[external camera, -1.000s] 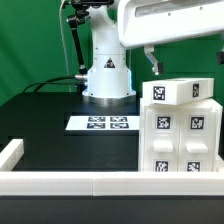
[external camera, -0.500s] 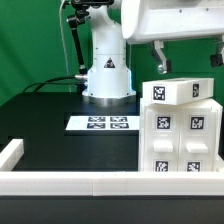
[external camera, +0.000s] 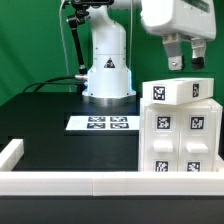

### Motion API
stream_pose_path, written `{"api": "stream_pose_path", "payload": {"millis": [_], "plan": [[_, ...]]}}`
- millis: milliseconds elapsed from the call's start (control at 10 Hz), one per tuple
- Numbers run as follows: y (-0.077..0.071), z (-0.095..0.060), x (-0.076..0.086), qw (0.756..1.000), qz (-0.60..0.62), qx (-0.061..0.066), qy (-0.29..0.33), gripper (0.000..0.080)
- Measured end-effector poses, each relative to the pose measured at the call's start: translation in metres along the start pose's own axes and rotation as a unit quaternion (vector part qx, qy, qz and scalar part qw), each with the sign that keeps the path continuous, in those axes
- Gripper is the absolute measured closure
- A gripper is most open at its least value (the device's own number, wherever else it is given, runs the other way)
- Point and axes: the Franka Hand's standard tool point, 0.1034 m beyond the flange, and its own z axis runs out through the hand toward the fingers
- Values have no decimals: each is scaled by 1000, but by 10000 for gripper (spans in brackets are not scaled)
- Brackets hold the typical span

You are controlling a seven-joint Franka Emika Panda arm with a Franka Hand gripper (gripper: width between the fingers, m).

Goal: Assemble cabinet

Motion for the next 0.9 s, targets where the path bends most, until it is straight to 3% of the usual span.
{"api": "stream_pose_path", "payload": {"millis": [300, 600, 800, 900], "plan": [[3, 5, 2, 985, -171, -12, -31, 2], [6, 6, -3, 961, -272, -11, -38, 2], [3, 8, -2, 930, -364, -14, -54, 2], [3, 9, -2, 902, -426, -17, -63, 2]]}}
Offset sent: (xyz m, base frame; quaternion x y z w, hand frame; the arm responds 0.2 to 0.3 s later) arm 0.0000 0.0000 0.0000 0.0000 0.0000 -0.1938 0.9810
